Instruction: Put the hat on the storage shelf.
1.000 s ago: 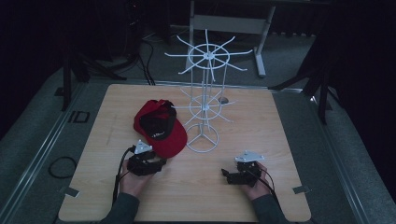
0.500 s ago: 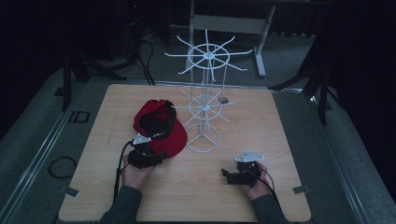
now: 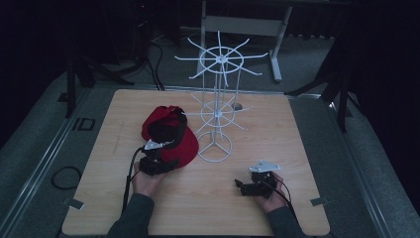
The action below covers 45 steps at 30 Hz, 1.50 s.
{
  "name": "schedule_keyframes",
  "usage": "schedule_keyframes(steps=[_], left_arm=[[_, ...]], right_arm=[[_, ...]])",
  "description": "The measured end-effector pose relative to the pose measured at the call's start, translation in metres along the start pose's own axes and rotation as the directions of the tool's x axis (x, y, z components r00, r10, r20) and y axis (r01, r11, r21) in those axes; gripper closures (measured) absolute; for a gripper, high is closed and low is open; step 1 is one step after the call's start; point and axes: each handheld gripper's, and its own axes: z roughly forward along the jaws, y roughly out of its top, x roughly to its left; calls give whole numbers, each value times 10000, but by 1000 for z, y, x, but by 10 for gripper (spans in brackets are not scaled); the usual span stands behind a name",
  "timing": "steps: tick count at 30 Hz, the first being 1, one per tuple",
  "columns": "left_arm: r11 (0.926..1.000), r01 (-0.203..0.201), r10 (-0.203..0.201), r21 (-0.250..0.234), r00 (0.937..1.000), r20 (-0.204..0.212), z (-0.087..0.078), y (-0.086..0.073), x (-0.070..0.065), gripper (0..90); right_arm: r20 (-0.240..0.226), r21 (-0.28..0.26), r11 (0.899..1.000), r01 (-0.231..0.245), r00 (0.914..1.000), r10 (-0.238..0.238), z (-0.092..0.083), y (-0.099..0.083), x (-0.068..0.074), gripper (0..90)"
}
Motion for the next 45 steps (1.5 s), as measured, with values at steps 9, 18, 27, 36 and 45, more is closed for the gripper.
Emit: schedule_keyframes(steps=[9,18,27,36,45], left_arm=[[9995,-172,173,246,9999,-6,5,-2,-3,540],[9997,-27,26,236,10000,42,9,-3,-1,547],[9997,-91,85,-231,9996,-253,3,-6,-1,683],[9950,-266,206,-959,9978,-630,-5,-12,1,855],[9915,-92,32,-1297,9989,-465,-6,-16,8,861]], right_arm=[[2,-1,10000,-7,10000,7,0,0,0,164],[1,1,10000,-1,10000,1,0,0,0,164],[-1,3,10000,2,10000,-2,0,0,0,164],[1,1,10000,-1,10000,1,0,0,0,164],[-1,1,10000,6,10000,-6,0,0,0,164]])
